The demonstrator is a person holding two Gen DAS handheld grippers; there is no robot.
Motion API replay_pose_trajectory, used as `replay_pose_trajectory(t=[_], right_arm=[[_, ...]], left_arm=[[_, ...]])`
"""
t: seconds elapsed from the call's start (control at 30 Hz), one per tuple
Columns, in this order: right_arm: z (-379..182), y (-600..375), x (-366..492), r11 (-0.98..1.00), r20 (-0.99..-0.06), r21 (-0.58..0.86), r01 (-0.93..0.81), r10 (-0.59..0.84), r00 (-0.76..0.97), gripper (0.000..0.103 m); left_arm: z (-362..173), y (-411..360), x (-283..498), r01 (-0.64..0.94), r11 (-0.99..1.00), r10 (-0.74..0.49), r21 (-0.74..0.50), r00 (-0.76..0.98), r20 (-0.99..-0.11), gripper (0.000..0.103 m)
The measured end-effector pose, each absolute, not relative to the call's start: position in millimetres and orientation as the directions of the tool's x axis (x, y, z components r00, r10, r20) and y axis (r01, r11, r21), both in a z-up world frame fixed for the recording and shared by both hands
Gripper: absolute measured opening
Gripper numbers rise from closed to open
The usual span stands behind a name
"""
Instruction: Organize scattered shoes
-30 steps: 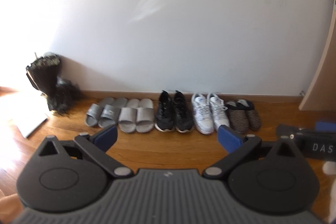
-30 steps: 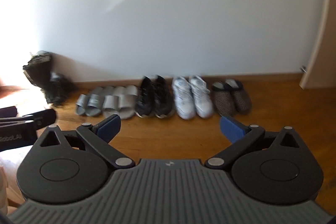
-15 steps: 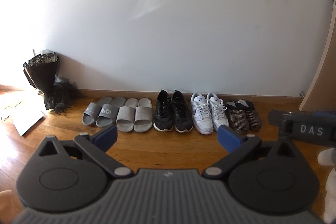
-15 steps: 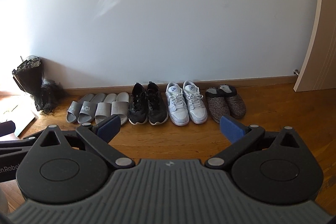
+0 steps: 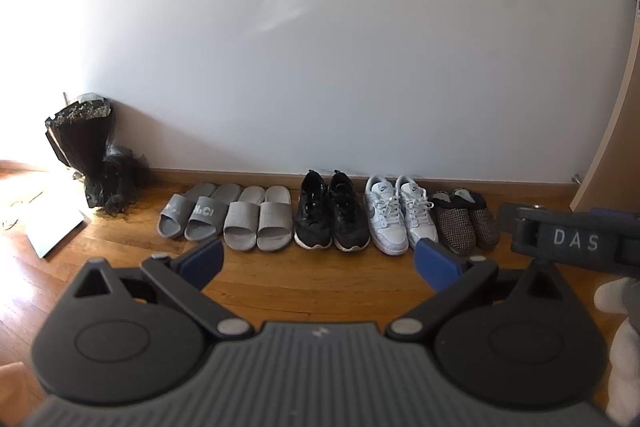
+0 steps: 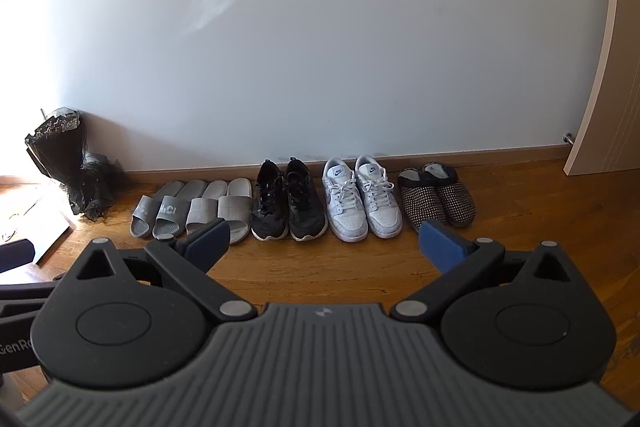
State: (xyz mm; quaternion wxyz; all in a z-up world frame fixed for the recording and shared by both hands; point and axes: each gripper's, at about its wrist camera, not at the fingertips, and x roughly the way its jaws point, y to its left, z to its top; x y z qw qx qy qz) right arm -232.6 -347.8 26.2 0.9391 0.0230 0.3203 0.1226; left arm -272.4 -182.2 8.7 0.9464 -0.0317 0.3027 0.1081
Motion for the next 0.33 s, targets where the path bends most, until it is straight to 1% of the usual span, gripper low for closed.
replay_pose_trajectory(t=[0.33], right_arm=[[27.5, -347.4, -236.0, 0.969, -0.6, 0.119, -0.217, 0.245, 0.762, 0.102]], left_arm=[[7.4, -181.4, -273.2, -0.227, 0.974, 0.186, 0.004, 0.788, -0.587, 0.103]])
